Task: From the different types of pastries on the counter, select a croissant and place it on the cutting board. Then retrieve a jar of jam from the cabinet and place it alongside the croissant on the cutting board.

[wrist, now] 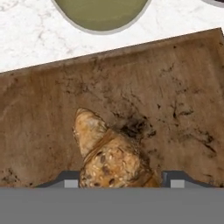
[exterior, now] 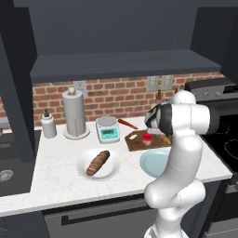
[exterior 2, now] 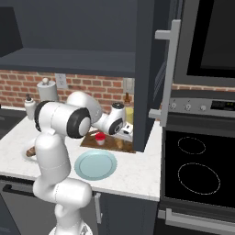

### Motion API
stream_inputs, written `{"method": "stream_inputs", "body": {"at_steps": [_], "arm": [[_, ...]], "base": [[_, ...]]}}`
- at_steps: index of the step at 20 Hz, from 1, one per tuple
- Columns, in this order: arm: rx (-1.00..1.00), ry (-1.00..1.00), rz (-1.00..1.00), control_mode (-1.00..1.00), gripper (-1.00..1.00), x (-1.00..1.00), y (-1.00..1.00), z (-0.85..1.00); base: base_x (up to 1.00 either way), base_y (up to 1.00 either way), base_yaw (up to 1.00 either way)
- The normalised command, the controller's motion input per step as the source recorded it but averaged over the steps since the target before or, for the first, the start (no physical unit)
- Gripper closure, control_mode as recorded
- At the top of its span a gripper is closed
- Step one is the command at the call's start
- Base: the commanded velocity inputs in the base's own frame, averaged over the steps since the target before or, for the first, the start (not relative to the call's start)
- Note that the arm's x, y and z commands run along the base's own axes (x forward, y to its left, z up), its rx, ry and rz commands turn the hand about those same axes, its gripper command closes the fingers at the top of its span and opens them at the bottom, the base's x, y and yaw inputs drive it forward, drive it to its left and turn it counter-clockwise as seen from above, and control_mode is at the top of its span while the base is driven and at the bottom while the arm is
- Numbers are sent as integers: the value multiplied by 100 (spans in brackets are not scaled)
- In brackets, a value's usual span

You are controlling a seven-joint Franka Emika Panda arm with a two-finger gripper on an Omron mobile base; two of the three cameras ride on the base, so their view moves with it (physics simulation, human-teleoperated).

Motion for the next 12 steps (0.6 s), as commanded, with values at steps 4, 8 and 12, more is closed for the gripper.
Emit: {"method": "stream_inputs", "body": {"at_steps": [4,8,12], "arm": [[0,0,0,-100,100,23,-6,-9],[0,0,0,-100,100,32,-8,0],[0,0,0,-100,100,7,-2,-2]], "base": [[0,0,0],[0,0,0],[0,0,0]]}}
